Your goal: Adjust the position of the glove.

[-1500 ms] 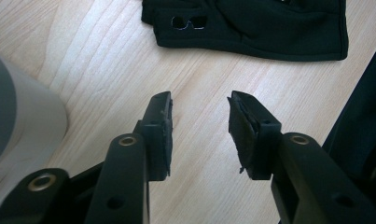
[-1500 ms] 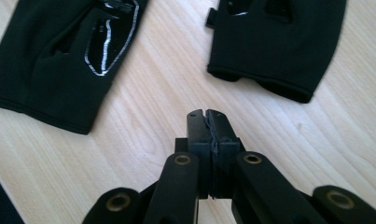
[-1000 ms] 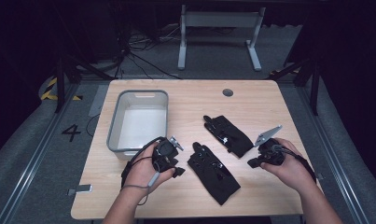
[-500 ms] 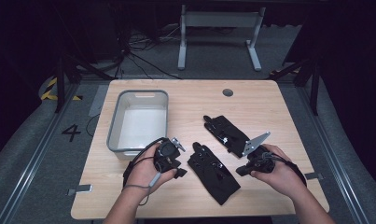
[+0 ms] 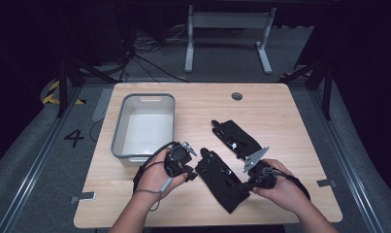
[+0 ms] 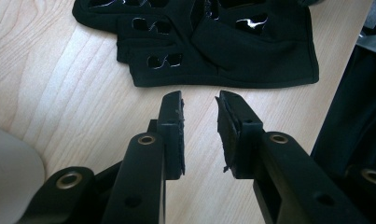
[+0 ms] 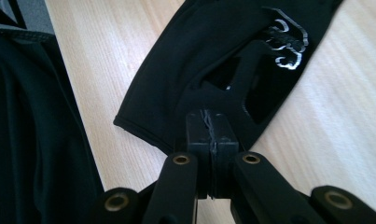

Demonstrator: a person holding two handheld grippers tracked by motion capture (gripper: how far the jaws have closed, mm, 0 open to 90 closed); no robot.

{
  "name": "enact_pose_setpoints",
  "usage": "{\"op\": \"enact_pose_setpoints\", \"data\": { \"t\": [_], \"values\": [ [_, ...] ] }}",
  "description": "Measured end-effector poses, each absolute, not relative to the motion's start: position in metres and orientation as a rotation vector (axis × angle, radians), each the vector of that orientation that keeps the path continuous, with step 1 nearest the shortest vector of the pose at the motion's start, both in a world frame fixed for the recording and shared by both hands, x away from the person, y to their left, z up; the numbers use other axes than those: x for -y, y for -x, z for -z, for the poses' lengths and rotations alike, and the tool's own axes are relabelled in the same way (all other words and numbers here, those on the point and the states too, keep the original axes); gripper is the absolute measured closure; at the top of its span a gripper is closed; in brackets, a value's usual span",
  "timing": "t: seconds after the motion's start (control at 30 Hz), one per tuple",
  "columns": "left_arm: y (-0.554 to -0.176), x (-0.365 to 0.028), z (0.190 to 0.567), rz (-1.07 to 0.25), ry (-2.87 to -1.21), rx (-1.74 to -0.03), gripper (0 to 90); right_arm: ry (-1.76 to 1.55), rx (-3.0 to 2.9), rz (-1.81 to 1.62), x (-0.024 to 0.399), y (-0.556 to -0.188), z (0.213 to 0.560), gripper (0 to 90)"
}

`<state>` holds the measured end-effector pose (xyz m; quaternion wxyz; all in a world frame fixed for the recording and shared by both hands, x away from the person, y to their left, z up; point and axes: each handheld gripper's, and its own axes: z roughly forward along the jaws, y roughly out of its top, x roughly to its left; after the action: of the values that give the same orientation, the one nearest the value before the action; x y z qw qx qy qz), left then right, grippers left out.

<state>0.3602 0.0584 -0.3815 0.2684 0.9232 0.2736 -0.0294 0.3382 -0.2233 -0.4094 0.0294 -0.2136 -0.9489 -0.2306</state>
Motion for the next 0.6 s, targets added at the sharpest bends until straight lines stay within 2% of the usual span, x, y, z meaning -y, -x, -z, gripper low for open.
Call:
{"op": "enact_pose_setpoints", "data": {
  "t": [0.6],
  "values": [
    [-0.361,-0.059,0.382,0.088,-2.481,-0.745,67.8,0.627,2.906,0.617,0.21,-0.338,0.432,89.4]
  ]
}}
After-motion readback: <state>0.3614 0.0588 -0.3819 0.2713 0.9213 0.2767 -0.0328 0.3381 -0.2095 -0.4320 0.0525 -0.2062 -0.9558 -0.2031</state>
